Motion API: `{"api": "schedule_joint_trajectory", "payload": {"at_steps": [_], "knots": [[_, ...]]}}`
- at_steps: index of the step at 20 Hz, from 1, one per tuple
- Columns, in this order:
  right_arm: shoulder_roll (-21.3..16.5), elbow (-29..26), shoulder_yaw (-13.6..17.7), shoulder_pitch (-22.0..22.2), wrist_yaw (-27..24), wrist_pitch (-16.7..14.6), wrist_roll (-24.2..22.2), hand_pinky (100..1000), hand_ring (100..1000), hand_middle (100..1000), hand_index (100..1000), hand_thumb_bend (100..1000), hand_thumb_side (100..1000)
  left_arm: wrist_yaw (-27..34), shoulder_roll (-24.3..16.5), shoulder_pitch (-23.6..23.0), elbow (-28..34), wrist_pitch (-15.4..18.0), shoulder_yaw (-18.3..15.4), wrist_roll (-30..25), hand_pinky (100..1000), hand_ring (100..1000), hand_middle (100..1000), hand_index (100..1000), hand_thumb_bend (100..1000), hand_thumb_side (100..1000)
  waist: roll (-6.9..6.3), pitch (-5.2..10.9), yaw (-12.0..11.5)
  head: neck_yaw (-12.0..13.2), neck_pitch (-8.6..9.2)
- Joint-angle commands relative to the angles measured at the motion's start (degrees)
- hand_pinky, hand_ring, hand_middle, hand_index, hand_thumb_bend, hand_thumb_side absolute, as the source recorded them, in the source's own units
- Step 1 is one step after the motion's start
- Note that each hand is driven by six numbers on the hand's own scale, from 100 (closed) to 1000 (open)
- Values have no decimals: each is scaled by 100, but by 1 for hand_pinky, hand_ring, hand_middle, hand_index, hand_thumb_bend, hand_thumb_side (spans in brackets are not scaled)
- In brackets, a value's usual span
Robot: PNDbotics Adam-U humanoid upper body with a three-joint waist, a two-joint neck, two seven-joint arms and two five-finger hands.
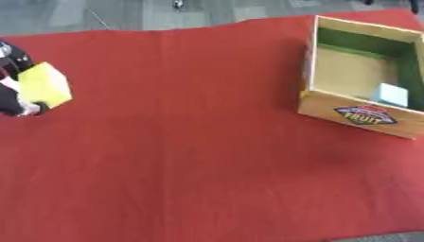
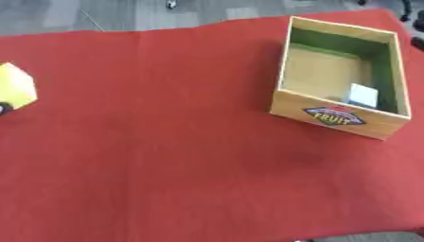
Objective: Pick up the objects with one hand, pass them to the other hand, and then place them into the box on the other side of the table.
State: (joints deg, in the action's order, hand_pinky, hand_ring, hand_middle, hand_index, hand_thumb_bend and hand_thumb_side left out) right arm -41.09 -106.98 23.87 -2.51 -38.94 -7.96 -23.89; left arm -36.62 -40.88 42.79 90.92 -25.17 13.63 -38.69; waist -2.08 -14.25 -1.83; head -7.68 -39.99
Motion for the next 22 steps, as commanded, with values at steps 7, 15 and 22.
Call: {"api": "schedule_joint_trajectory", "payload": {"at_steps": [7, 15, 22], "knots": [[-266, -144, 12, -57, -105, -90, 28, 990, 1000, 891, 997, 100, 470, 1412, -56, -122, 701, -41, -148, 1271, 748, 646, 542, 493, 100, 167, 43, 134, 14, -110, 124], [-358, -185, -22, -79, -195, -172, 64, 987, 1000, 889, 993, 100, 470, 2657, -6, -289, 1236, -78, 68, 2213, 743, 626, 521, 490, 100, 252, 54, 140, 48, -163, 135], [-577, -328, -85, 50, -206, -499, 161, 980, 1000, 886, 984, 100, 470, 2828, -27, -356, 1447, -231, 205, 2352, 742, 626, 521, 491, 100, 260, 82, 145, 98, -144, 124]]}}
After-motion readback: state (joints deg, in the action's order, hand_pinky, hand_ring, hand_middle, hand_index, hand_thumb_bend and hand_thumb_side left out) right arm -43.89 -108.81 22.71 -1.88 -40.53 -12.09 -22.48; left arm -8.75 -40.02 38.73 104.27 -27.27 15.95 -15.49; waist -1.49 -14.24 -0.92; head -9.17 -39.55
